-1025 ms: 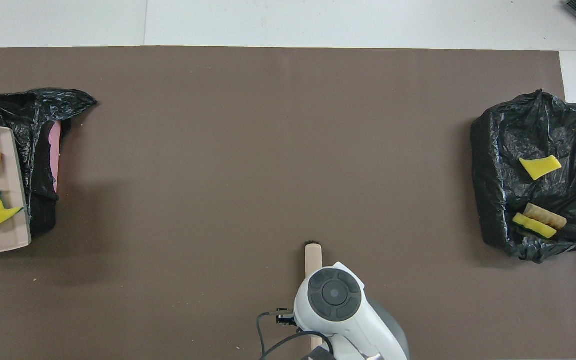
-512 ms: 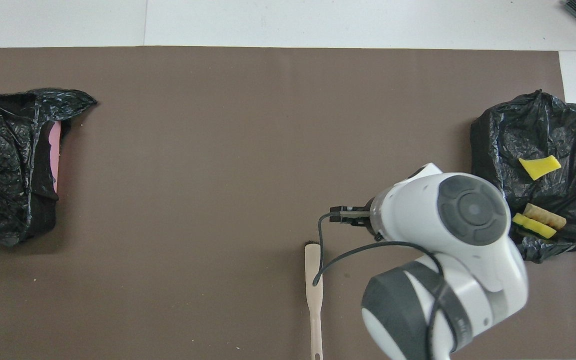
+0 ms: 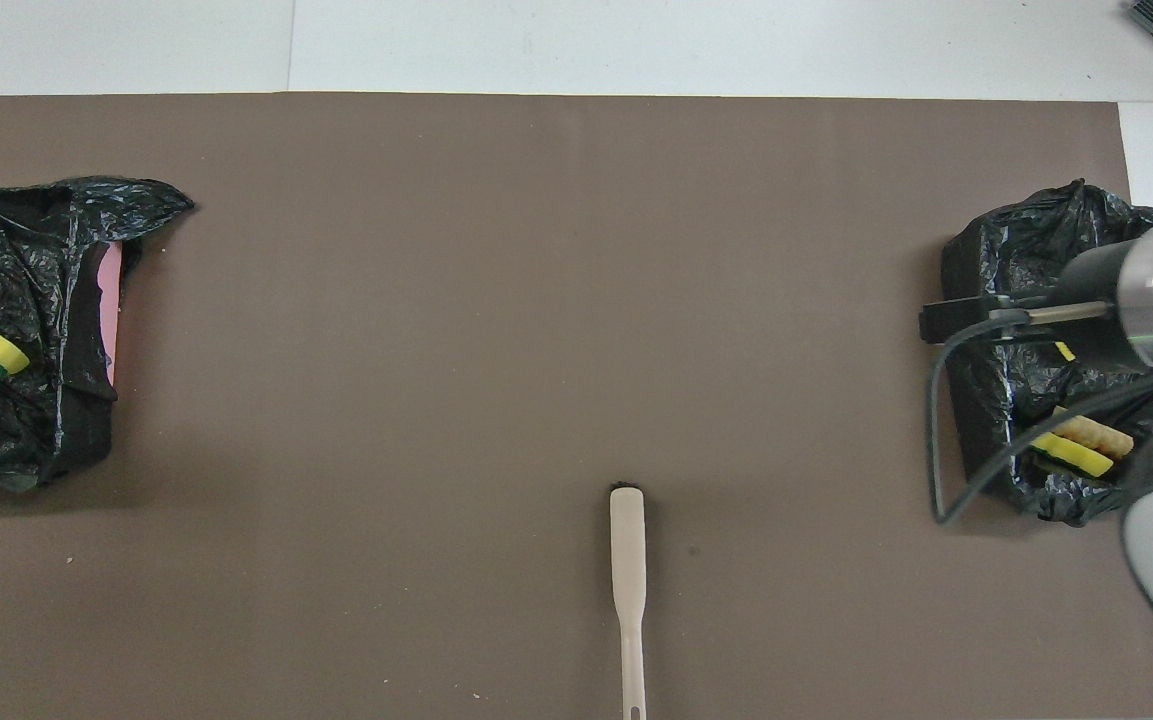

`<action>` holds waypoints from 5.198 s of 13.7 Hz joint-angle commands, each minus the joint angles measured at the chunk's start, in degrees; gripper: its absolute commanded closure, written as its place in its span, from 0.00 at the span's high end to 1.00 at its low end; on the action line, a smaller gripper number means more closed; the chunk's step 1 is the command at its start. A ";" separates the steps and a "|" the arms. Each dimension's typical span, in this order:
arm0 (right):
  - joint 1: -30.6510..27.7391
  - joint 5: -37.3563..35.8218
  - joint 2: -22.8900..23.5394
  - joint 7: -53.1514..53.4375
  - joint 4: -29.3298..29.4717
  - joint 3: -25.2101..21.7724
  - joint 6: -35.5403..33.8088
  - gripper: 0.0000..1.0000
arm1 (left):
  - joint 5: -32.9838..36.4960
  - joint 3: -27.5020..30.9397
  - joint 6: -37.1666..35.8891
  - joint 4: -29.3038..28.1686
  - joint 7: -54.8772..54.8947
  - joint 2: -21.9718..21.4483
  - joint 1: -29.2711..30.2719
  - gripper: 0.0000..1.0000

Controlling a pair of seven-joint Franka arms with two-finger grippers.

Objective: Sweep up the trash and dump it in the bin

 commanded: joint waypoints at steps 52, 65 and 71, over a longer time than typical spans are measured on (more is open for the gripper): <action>-6.36 -1.14 -2.10 -2.00 4.36 -4.09 -13.27 1.00 | -46.61 -2.04 -13.38 17.63 -134.29 24.69 -57.01 0.00; -5.74 -1.14 -2.27 -2.00 4.44 -4.00 -13.36 1.00 | -56.45 -2.83 -2.30 11.39 -133.24 23.20 -56.83 0.06; -5.65 -1.14 -2.27 -2.00 4.44 -4.00 -13.36 1.00 | -55.76 -2.39 -3.45 11.56 -133.41 22.85 -57.01 1.00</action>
